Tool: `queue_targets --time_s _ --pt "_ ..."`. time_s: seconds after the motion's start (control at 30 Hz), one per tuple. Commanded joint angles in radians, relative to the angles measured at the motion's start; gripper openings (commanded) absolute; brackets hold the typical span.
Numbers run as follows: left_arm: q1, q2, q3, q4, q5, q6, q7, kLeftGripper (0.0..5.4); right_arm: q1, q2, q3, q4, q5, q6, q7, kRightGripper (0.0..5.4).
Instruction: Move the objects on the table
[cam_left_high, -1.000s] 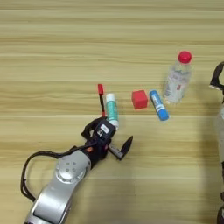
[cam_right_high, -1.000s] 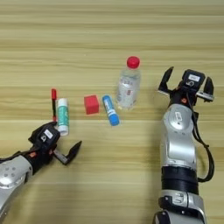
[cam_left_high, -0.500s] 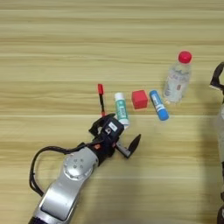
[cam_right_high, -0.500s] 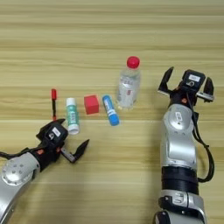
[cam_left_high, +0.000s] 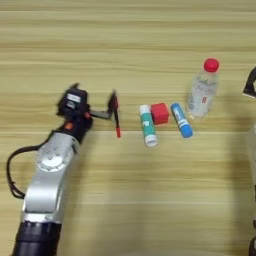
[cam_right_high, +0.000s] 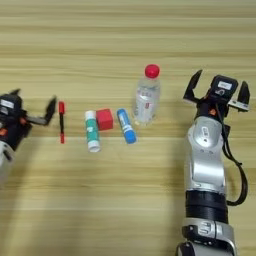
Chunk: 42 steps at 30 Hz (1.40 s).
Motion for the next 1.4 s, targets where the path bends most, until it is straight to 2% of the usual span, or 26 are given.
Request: queue_targets --time_s 0.03,0.27,0.37,0.5,0.67,0.83,1.0,1.2,1.33,1.4 --pt "-0.063 0.033 0.056 0.16 0.038 -0.07 0.06 5.4 0.022 0.001 0.022 -0.059 -0.032 -0.032 -0.005 5.38" --pt "-0.118 0.036 0.078 0.409 0.073 -0.214 0.133 5.4 0.039 0.01 0.03 -0.084 -0.008 -0.01 0.019 5.38" --pt "-0.125 0.024 0.069 0.476 0.077 -0.251 0.143 5.4 0.071 0.021 0.039 -0.132 0.019 0.043 0.053 5.38" --pt "-0.132 0.02 0.063 0.513 0.088 -0.269 0.161 5.4 0.135 0.028 0.048 -0.231 0.045 0.114 0.095 5.38" --pt "-0.139 0.019 0.076 0.536 0.072 -0.267 0.173 5.4 0.225 0.028 0.086 -0.335 0.064 0.242 0.159 5.38" --pt "-0.142 0.018 0.073 0.543 0.072 -0.271 0.176 5.4 0.3 0.021 0.112 -0.396 0.057 0.311 0.199 5.38" --pt "-0.143 0.019 0.072 0.546 0.072 -0.271 0.177 5.4 0.404 0.039 0.192 -0.408 0.033 0.324 0.232 5.38" --pt "-0.143 0.016 0.071 0.545 0.073 -0.271 0.181 5.4 0.488 0.051 0.296 -0.394 0.015 0.299 0.271 5.38" --pt "-0.145 0.014 0.07 0.545 0.073 -0.27 0.183 5.4 0.536 0.032 0.418 -0.403 0.0 0.262 0.345 5.38" --pt "-0.145 0.013 0.07 0.545 0.072 -0.27 0.184 5.4 0.547 0.025 0.455 -0.413 -0.013 0.24 0.363 5.38"
